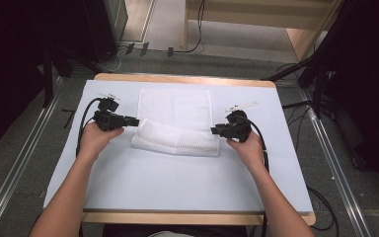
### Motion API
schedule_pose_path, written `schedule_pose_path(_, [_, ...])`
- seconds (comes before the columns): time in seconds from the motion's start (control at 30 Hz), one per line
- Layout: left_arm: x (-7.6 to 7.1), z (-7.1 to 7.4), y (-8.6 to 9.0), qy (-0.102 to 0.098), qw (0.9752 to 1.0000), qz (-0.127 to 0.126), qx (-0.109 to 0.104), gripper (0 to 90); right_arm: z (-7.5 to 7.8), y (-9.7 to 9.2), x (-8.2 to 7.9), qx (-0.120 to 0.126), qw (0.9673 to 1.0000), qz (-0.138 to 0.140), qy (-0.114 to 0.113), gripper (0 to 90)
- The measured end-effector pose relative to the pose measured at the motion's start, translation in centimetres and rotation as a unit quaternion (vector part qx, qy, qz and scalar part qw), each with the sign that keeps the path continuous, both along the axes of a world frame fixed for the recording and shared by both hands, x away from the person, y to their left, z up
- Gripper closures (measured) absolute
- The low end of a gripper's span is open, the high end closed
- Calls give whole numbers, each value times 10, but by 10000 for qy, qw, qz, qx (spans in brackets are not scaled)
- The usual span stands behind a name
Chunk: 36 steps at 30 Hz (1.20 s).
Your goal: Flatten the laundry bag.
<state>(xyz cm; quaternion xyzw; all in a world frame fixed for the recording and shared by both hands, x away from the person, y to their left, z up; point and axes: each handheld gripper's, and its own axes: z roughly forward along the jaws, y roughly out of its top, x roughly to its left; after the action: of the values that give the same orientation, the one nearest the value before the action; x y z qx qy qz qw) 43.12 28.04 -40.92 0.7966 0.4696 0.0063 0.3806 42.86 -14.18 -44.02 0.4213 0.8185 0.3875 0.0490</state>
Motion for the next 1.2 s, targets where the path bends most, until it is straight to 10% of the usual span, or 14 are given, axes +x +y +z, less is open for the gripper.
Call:
schedule_pose_path(0.6, [24,-22,-27,98,9996,-113,229,610,-13,6,-2,-51,9998,46,202,633])
schedule_pose_path(0.8, [27,-27,-27,230,9995,-225,77,900,-17,10,-1,-118,9995,80,275,841])
schedule_pose_path(1.2, [1,6,-18,-321,9988,-309,-203,900,8,9,-15,89,9998,170,-100,900])
